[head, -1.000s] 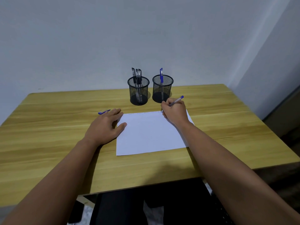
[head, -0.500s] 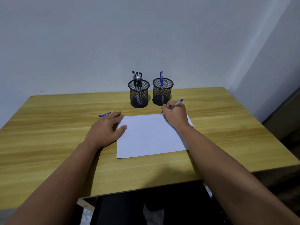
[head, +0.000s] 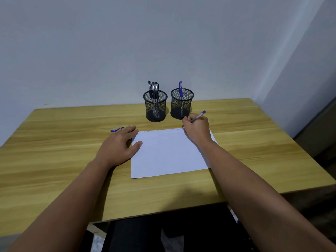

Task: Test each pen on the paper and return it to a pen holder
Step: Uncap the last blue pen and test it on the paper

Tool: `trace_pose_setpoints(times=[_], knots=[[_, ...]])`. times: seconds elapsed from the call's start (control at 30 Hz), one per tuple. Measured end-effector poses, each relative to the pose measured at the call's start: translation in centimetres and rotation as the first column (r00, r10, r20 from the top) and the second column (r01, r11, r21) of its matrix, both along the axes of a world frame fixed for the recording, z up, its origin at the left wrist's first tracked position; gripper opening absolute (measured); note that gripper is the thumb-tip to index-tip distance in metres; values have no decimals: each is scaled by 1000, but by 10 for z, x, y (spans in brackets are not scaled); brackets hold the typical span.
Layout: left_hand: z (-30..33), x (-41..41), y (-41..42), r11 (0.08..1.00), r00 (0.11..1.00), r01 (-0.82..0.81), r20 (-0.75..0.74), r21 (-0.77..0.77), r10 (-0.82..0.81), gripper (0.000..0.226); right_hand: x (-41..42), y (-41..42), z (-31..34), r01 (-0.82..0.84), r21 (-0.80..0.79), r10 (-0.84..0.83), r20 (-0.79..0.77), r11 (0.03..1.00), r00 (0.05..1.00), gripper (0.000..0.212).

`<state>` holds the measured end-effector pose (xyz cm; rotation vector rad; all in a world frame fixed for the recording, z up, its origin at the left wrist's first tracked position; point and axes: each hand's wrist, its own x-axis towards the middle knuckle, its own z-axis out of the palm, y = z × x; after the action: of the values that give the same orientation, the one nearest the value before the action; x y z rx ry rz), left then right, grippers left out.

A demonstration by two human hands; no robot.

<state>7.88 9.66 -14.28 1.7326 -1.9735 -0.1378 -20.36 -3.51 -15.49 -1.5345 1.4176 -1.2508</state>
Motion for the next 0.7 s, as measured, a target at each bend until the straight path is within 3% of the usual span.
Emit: trace_pose_setpoints(times=[0.23, 0.4, 0.7], knots=[[4, -3, 4, 1000, 1000, -4, -6, -6, 4, 49, 0, 4, 5, 22, -25, -23, -51, 999, 998, 42], [2, -2, 2, 1000, 1000, 1, -8, -9, -1, 46, -2, 4, 11, 60, 91, -76, 181, 994, 980, 32], [0, -1, 0, 1000, 1000, -10, -9, -1, 10, 50, -1, 9, 18, 29, 105, -54, 248, 994, 967, 28]])
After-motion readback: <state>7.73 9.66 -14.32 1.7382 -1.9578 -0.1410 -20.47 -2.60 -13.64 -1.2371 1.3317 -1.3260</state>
